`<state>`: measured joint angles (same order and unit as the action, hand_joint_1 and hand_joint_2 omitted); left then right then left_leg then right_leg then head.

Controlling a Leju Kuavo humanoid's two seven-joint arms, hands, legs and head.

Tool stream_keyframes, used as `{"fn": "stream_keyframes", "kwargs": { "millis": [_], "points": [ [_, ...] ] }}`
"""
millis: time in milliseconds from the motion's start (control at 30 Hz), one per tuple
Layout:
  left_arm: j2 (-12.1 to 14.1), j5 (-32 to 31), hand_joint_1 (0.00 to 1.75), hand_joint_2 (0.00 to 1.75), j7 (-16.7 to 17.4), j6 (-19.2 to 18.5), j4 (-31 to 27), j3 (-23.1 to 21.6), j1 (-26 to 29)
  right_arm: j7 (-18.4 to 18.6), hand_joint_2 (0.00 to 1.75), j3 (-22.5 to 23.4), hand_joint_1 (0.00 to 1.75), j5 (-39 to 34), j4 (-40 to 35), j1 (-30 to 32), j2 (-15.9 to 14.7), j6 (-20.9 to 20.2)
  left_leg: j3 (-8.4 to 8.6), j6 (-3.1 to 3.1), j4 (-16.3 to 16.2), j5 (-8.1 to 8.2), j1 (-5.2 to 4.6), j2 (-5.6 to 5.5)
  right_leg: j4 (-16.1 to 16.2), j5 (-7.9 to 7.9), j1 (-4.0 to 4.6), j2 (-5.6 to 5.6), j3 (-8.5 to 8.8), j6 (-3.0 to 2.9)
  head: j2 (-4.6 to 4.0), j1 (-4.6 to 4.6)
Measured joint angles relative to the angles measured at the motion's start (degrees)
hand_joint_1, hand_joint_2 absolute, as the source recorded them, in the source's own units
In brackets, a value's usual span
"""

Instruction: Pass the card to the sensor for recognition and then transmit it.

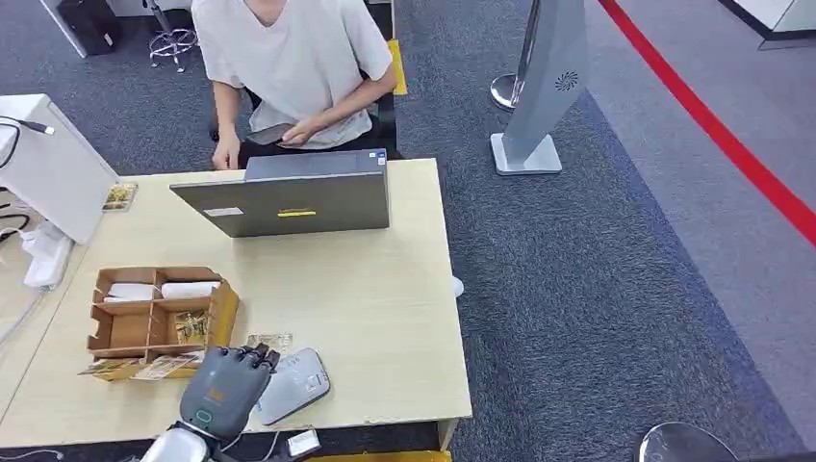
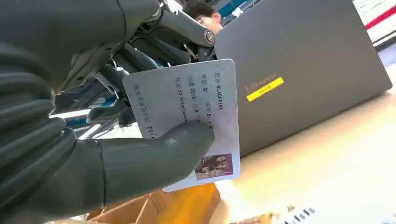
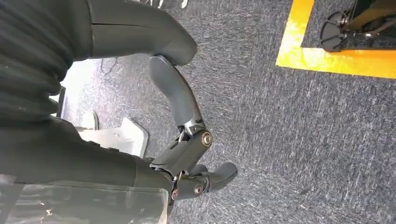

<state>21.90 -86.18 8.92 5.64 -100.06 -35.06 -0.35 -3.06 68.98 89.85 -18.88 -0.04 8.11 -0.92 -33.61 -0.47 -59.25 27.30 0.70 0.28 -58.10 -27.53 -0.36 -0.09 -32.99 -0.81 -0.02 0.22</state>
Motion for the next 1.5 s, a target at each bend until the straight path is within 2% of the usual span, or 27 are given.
{"fn": "stream_keyframes", "kwargs": {
  "millis": [733,900,967,1100,1200,1367,1500],
  "points": [
    [-0.11,-0.02,1.75,1.75,-0.85,-0.7,3.21,-0.02,3.29,0.15,1.75,0.0,0.0,0.0,-1.27,0.16,0.94,-0.74,0.0,0.03,0.0,0.02,0.0,0.0,0.0,-0.02,0.0,0.0,0.01,0.03,0.0,-0.02],
    [0.34,0.0,1.75,1.75,0.67,-0.68,3.17,0.06,2.57,-0.07,1.75,0.0,0.0,0.0,-1.49,0.23,0.98,-0.83,0.02,0.03,0.0,0.01,0.0,0.0,0.0,-0.02,0.0,0.0,-0.01,0.03,0.0,-0.02],
    [1.07,-0.02,1.75,1.75,1.79,-0.68,2.4,0.79,0.94,-0.2,1.75,0.02,0.0,0.0,-1.53,0.27,0.98,-0.79,0.01,0.01,0.0,-0.01,0.01,-0.03,0.0,-0.01,0.01,-0.03,-0.01,0.02,0.02,0.0],
    [2.71,0.0,1.75,1.75,1.35,-1.71,0.68,4.72,-3.39,-0.35,1.75,0.0,0.0,0.0,-1.53,0.37,0.98,-0.55,0.04,-0.04,0.01,-0.07,0.01,-0.04,-0.03,0.01,0.01,-0.07,0.04,0.0,0.0,-0.02],
    [4.28,0.0,1.75,1.75,2.49,-1.68,-0.44,6.25,-6.34,-0.46,1.75,-0.04,0.0,0.0,-1.51,0.48,0.98,-0.24,0.02,-0.01,0.0,-0.1,0.02,-0.04,-0.04,0.04,0.02,-0.07,0.0,-0.04,0.0,0.0],
    [8.76,0.31,1.75,1.75,0.86,-7.06,-2.25,11.64,-16.32,-0.72,1.75,-0.5,0.0,0.0,-1.25,0.43,0.92,0.44,0.0,-0.07,0.0,-0.14,0.06,-0.06,-0.08,0.06,0.06,-0.1,0.02,-0.06,0.0,-0.02],
    [11.13,0.15,1.75,1.75,0.72,-8.61,-2.47,14.47,-20.46,-0.72,1.75,-0.68,0.0,0.0,-0.87,0.46,0.87,0.66,0.03,-0.11,0.01,-0.16,0.06,-0.01,-0.08,0.09,0.05,0.0,0.01,-0.11,0.0,0.02]
  ]
}}
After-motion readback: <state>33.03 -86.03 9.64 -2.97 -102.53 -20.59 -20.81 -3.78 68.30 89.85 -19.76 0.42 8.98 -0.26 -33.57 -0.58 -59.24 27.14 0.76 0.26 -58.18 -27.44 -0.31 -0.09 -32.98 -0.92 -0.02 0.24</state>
